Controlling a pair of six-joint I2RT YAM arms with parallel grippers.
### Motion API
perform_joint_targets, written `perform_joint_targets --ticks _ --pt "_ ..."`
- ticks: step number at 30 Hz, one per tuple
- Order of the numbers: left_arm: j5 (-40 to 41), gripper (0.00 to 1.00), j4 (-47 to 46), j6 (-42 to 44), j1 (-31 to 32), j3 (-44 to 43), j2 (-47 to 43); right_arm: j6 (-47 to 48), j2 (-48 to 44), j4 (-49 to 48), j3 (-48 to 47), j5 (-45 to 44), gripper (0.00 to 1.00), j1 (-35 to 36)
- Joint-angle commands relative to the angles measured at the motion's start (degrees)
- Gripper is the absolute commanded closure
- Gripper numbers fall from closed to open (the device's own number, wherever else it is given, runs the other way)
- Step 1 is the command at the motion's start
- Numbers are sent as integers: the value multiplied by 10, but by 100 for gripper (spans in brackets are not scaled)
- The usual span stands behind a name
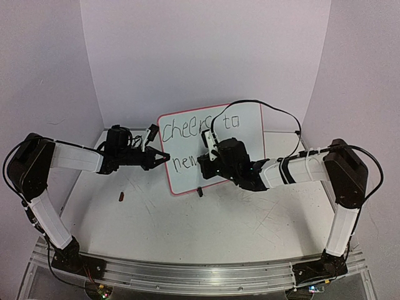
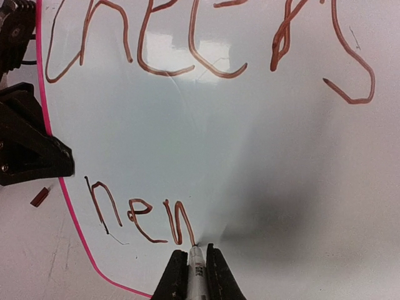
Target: Write a sentence on the whiteboard
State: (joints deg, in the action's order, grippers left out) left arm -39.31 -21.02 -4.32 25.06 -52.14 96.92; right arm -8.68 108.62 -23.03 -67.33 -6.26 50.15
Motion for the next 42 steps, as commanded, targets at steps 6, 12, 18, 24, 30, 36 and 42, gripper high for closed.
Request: perform_joint_targets --ticks 6,12,18,24,30,36,42 --pt "67 100 0 61 -8 -20 1 16 -10 -20 -33 -63 100 -13" --pt "67 100 1 61 -8 -19 1 36 -22 -32 -55 -102 100 -21" --pt "67 100 1 61 -8 -19 3 30 -93 -39 -7 -44 100 -23" --pt "70 100 1 62 -8 -20 3 0 -176 -32 68 -7 100 -33" --pt "75 100 1 65 -8 -19 0 13 -153 -27 63 23 100 -47" --pt "89 100 2 65 -8 -16 -6 29 -141 -25 61 32 100 -50" --pt "96 100 3 66 -8 -16 -7 39 -140 -25 62 32 100 -56"
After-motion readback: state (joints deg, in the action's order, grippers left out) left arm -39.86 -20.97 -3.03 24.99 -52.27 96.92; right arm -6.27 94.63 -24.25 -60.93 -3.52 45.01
